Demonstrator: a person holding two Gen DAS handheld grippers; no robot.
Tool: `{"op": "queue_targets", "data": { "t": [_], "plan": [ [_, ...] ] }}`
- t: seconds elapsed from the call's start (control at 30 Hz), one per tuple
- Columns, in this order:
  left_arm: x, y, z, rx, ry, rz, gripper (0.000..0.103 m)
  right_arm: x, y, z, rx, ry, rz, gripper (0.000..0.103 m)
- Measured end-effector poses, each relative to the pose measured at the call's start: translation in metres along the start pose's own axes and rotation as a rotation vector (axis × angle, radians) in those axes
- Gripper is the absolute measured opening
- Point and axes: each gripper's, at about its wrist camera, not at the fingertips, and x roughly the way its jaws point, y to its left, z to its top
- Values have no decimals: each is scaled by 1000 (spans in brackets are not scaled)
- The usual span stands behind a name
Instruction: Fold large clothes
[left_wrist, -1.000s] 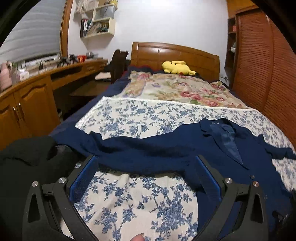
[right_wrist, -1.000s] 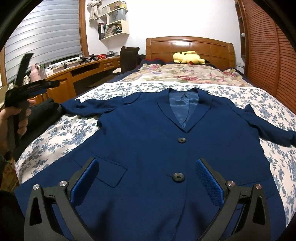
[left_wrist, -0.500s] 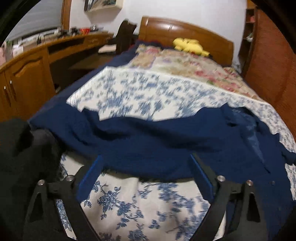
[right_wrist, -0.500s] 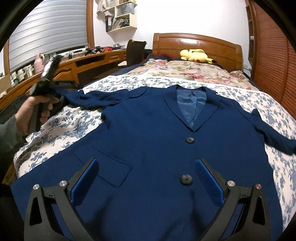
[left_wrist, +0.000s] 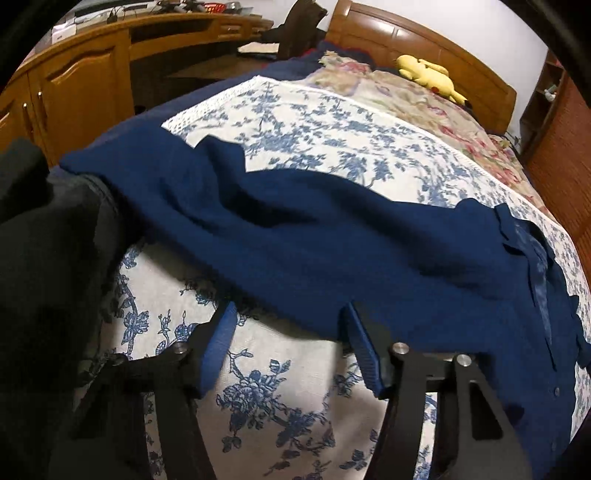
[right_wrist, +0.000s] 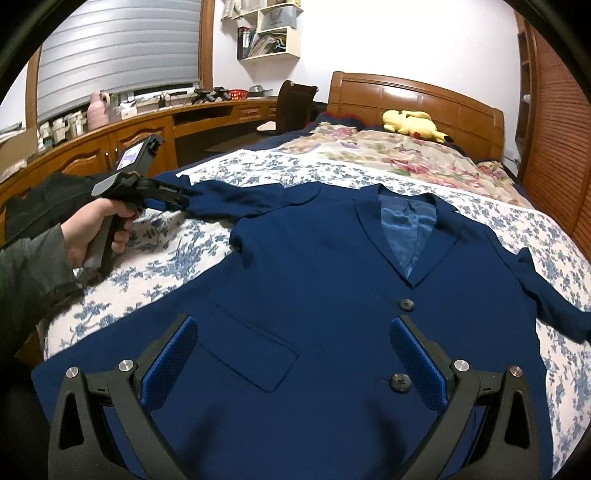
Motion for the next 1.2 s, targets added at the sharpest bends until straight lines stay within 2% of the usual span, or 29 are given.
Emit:
{"op": "queue_targets", "data": {
  "t": [0.1,0.17,0.27,0.3,0.33,0.4,0.53,0.7,0.83,1.03,1.2],
  "plan": [
    [4,2,4,-10,-6,-13,61,0,-1,-1,-4,8,-9,103],
    [7,1,6,-9,-11,-12,53,-1,-5,-1,1,12,-13,103],
    [11,1,8,-10,-4,-15,27,0,-10,-1,13,14,-21,103],
    [12,0,8,-10,-2,-18,15,-2,-11,-2,18,12,-25,103],
    [12,-1,7,-5,-3,-27,8,-3,-13,-3,23,12,-29,103],
    [10,-7,8,23,-10,-25,3,-4,-15,-4,35,13,-37,103],
    [-9,-25,10,87,-65,-27,1,-6,-17,-8,56,17,-57,103],
    [-56,-62,9,161,-143,-112,1,-22,-22,-13,66,14,-85,103],
    [-98,-111,-3,262,-183,-204,1,-36,-28,-17,90,4,-111,103],
    [-146,-171,-31,406,-202,-305,1,-58,-32,-22,101,0,-152,103],
    [-166,-188,-53,479,-203,-319,2,-61,-30,-21,129,6,-151,103]
  ]
}}
